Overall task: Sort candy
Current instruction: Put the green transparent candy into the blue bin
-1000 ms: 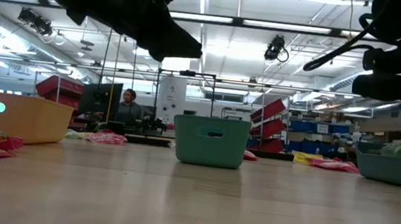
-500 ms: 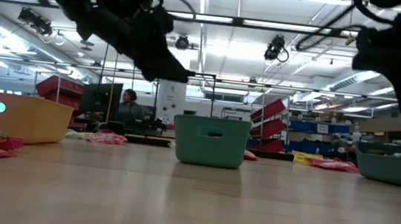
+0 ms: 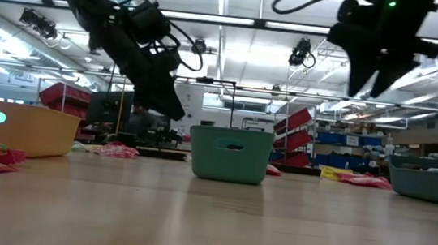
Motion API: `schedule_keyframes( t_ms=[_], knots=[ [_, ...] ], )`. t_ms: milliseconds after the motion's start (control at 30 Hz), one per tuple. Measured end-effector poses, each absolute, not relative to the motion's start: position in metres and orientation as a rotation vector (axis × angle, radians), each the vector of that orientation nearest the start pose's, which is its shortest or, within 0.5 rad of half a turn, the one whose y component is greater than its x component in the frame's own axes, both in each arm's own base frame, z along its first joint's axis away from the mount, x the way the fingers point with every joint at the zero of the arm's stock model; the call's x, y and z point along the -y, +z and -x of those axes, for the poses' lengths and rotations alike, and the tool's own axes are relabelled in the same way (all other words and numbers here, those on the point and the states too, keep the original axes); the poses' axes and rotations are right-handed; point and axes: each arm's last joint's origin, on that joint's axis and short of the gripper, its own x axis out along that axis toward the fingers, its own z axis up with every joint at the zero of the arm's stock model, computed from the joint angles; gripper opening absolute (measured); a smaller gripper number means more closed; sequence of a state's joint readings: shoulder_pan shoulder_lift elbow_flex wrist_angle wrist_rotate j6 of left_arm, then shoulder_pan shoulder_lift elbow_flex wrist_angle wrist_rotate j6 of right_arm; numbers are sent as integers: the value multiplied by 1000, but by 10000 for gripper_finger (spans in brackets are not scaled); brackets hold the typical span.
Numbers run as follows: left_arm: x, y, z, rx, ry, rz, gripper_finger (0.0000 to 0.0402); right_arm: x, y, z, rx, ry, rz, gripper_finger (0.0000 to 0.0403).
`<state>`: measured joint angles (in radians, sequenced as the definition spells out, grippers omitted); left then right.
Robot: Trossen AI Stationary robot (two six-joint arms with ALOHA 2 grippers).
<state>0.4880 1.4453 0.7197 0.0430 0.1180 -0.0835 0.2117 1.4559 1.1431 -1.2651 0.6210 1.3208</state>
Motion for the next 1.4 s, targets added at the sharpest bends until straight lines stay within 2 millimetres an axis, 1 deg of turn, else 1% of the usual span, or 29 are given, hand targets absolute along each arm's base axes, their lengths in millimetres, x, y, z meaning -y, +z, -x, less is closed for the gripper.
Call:
schedule_keyframes(
  t_ms=[200,333,433,567,800,933,1000,1067,1200,1233,1300,1400],
  knots=[
    [-149,165,-271,-714,382,300,163,-15,258,-258,-896,-1024,-362,236],
    [-161,164,-283,-713,393,296,163,-7,259,-264,-884,-983,-323,236],
    [-170,160,-289,-762,401,301,163,-3,260,-266,-878,-981,-296,237],
    [-179,150,-297,-844,431,312,163,1,261,-268,-882,-971,-273,235],
    [-191,142,-309,-887,472,280,163,5,261,-268,-879,-981,-233,229],
    [-195,138,-311,-903,473,263,160,5,261,-268,-887,-974,-218,223],
    [-197,138,-309,-903,475,257,148,5,261,-268,-887,-974,-218,218],
    [-199,138,-308,-906,478,240,120,5,261,-268,-886,-976,-211,211],
    [-202,139,-306,-915,465,202,26,6,262,-268,-884,-980,-187,194],
    [-202,139,-306,-917,461,193,14,6,262,-268,-885,-980,-186,189],
    [-202,140,-306,-919,446,162,8,6,262,-268,-888,-977,-180,179],
    [-200,150,-306,-903,428,114,3,6,262,-268,-894,-971,-169,167]
  ],
)
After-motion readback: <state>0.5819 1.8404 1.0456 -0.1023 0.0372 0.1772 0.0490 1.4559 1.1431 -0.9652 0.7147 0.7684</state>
